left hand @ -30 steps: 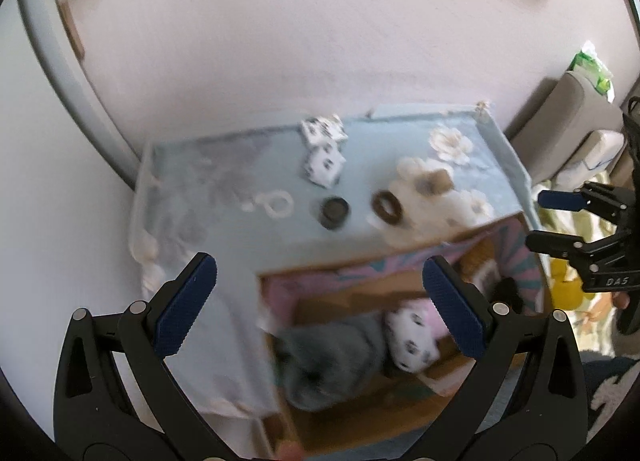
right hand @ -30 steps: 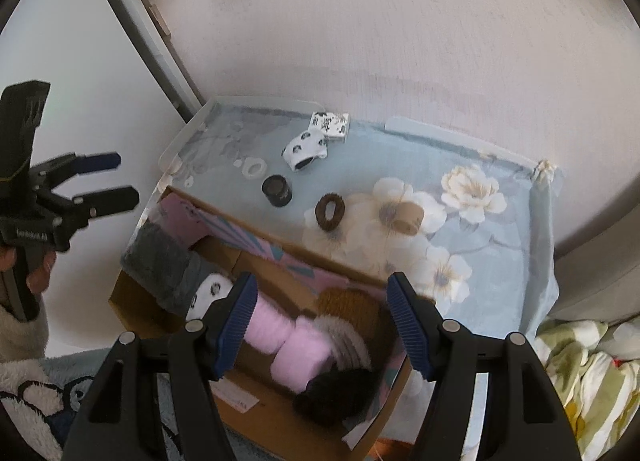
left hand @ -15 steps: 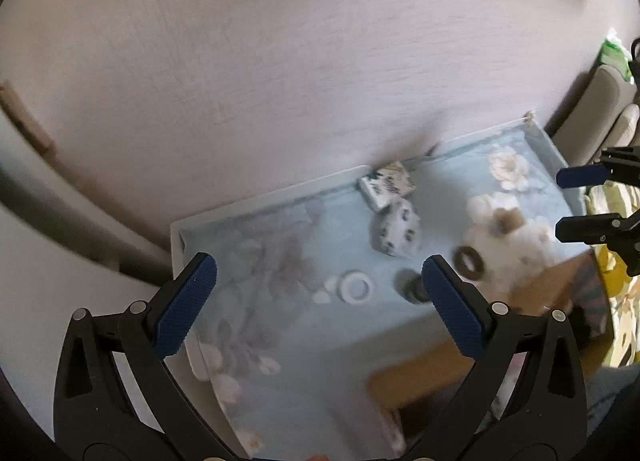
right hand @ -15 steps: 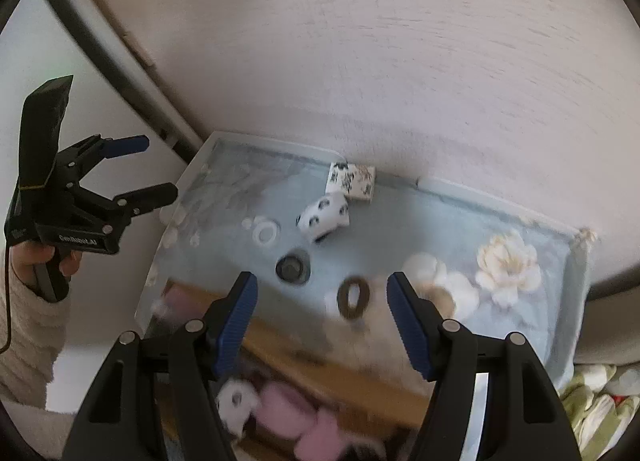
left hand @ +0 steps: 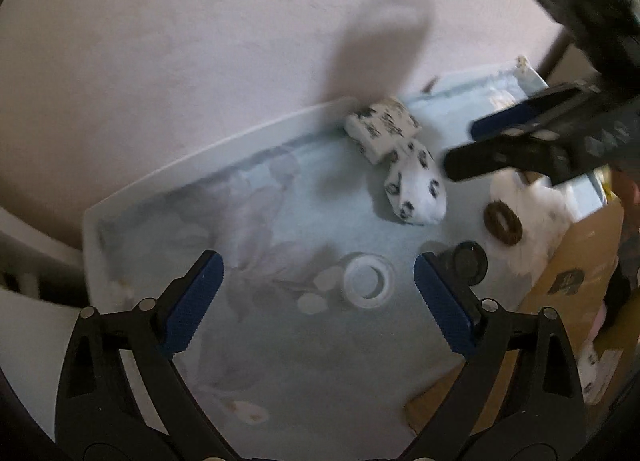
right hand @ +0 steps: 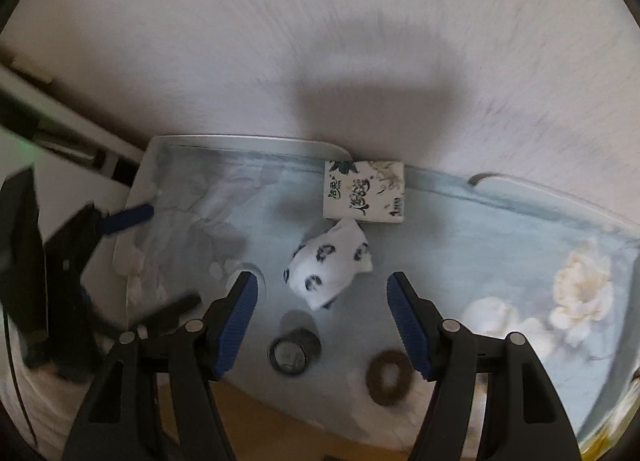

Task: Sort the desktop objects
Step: 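Move both open tools back toward the tape ring and second sock, then grasp the white tape ring with left tool while right tool grasps panda sock, then carry tape ring and sock into the cardboard box and release both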

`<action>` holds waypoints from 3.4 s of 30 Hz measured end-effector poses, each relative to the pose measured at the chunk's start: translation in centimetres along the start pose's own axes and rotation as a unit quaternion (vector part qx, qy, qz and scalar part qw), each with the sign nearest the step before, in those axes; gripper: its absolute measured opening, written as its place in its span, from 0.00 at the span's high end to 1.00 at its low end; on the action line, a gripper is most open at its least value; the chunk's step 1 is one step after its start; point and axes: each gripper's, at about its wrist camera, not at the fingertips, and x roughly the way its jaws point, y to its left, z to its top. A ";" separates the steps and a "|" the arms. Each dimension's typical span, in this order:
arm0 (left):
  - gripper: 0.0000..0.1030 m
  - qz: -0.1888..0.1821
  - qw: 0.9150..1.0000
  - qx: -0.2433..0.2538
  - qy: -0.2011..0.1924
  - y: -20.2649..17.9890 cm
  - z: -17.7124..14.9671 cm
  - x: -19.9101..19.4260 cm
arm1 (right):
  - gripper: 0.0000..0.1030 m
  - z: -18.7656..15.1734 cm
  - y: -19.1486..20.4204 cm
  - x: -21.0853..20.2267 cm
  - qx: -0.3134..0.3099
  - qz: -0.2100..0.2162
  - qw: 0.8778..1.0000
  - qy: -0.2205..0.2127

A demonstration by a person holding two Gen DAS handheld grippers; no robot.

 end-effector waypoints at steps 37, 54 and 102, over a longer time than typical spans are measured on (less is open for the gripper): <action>0.62 -0.032 0.998 0.046 -0.019 -2.8 -1.8 4.0 | 0.81 -0.7 -1.2 3.1 0.038 0.007 0.999 0.002; 0.62 0.002 0.998 0.002 -0.058 -1.4 0.3 -5.9 | 0.83 -2.2 -1.0 -5.6 0.023 0.034 0.998 -0.052; 0.00 0.062 0.995 -0.080 0.008 -20.7 -7.3 -12.7 | 0.39 -23.5 -1.6 -12.4 -0.108 0.041 0.993 0.033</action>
